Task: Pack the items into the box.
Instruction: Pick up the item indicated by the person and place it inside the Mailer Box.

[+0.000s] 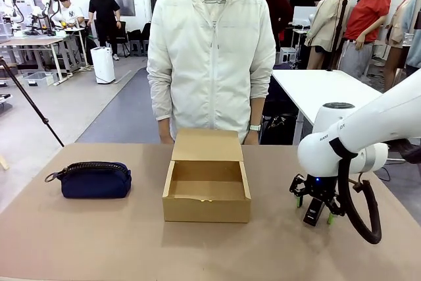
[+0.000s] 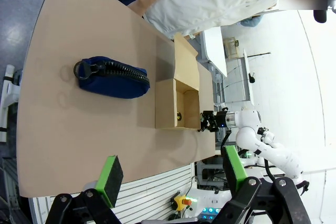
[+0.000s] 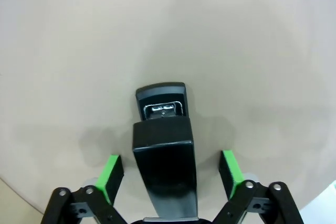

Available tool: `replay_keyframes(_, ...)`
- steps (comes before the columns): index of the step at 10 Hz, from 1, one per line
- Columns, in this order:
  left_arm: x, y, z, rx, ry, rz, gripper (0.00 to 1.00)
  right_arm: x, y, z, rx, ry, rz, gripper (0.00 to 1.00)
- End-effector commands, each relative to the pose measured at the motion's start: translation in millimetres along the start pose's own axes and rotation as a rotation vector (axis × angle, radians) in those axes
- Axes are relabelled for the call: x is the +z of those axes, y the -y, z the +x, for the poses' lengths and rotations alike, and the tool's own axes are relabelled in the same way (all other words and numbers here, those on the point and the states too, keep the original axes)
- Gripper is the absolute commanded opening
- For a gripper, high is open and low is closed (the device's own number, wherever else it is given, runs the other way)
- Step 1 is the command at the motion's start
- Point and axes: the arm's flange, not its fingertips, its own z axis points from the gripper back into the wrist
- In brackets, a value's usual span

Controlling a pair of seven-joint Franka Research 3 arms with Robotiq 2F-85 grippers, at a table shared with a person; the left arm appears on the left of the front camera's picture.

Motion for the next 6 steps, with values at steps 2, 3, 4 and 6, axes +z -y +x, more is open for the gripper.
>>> replay_keyframes(2, 0.8, -0.2, 0.5, -0.012, 0.006, -0.021, 1.0, 2.1, 6.2, -2.7, 0.013, -0.008, 0.035, 0.0)
replay_keyframes(3, 0.8, -0.2, 0.5, -0.012, 0.006, -0.021, 1.0, 1.7, 6.6, -1.0, 0.012, -0.02, 0.037, 0.0)
replay_keyframes(4, 0.8, -0.2, 0.5, -0.012, 0.006, -0.021, 1.0, 2.3, 7.1, -0.7, 0.014, -0.026, 0.039, 0.0)
replay_keyframes(6, 0.8, -0.2, 0.5, -0.012, 0.006, -0.021, 1.0, 1.3, 7.7, -0.2, 0.026, -0.04, 0.031, 0.0)
